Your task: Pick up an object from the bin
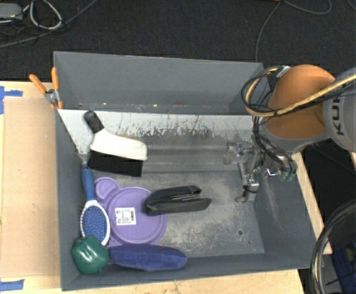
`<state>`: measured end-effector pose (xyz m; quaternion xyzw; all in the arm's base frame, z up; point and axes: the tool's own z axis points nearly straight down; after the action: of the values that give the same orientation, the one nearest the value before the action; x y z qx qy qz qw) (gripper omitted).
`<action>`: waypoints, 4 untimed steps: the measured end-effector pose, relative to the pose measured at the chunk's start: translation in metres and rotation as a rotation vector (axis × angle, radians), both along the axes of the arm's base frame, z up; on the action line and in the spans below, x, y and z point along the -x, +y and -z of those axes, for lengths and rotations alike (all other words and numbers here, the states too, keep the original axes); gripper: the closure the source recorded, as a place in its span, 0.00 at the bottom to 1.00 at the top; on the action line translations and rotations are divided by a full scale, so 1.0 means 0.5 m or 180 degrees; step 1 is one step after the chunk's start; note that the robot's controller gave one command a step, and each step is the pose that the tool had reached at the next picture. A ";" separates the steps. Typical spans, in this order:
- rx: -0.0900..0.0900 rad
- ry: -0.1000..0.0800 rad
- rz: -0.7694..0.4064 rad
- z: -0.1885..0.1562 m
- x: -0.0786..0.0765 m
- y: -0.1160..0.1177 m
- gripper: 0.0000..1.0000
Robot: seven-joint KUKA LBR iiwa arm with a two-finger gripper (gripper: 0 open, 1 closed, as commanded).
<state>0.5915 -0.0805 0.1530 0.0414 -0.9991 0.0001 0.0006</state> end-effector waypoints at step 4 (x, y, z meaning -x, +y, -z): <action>0.0001 -0.0034 -0.0080 0.168 0.067 0.141 0.00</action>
Offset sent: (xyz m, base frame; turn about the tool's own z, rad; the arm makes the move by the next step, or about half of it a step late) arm -0.0333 0.0697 -0.0830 -0.0233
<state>0.5581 -0.0098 0.0693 0.0540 -0.9985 0.0005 -0.0047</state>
